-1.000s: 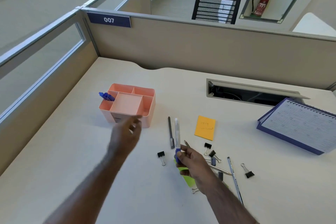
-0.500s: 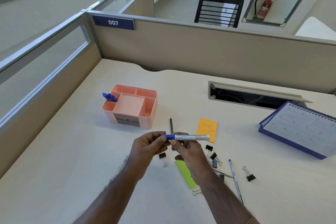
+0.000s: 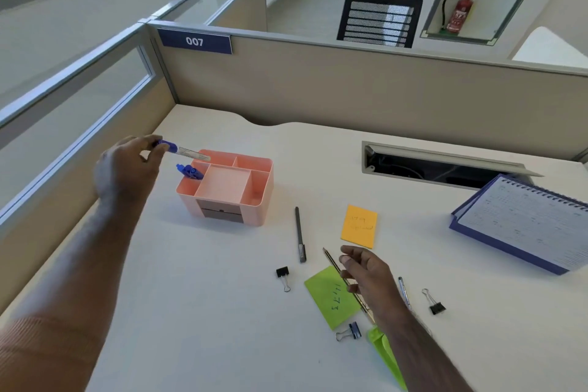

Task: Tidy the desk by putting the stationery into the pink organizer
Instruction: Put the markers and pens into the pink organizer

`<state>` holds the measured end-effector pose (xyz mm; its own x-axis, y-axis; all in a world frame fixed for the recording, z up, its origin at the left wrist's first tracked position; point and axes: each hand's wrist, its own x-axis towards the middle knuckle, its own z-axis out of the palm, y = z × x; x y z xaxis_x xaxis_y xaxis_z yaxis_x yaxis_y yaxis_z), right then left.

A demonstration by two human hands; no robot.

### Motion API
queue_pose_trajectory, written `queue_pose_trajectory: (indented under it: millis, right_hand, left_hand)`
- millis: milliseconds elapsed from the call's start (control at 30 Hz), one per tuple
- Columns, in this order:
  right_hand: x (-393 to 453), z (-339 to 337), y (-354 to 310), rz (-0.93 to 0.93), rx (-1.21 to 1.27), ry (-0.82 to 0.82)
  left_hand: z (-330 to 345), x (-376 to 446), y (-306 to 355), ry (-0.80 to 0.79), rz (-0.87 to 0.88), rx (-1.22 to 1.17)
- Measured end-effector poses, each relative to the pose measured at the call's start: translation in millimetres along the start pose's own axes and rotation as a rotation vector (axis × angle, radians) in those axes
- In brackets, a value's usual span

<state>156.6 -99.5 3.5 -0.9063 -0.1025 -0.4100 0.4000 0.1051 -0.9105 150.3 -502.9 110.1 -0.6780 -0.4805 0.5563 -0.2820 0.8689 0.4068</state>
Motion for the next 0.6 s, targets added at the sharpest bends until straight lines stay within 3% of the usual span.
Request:
queue_pose_trajectory:
  millis: [267,367,500,600]
  right_hand:
    - [4,-25,4,0.012,-0.025,0.096]
    - [3,-26,12,-0.08,-0.341,0.148]
    - [6,-15,30,-0.125,-0.947,0.066]
    - [14,-2,35,-0.139,-1.196,0.094]
  left_hand:
    - [34,0,-3,-0.142,0.055,0.207]
    - [53,7,-7,-0.236,0.038,0.253]
    - [75,17,-10,-0.369,-0.042,0.252]
    - [87,22,-14,-0.401,-0.119,0.271]
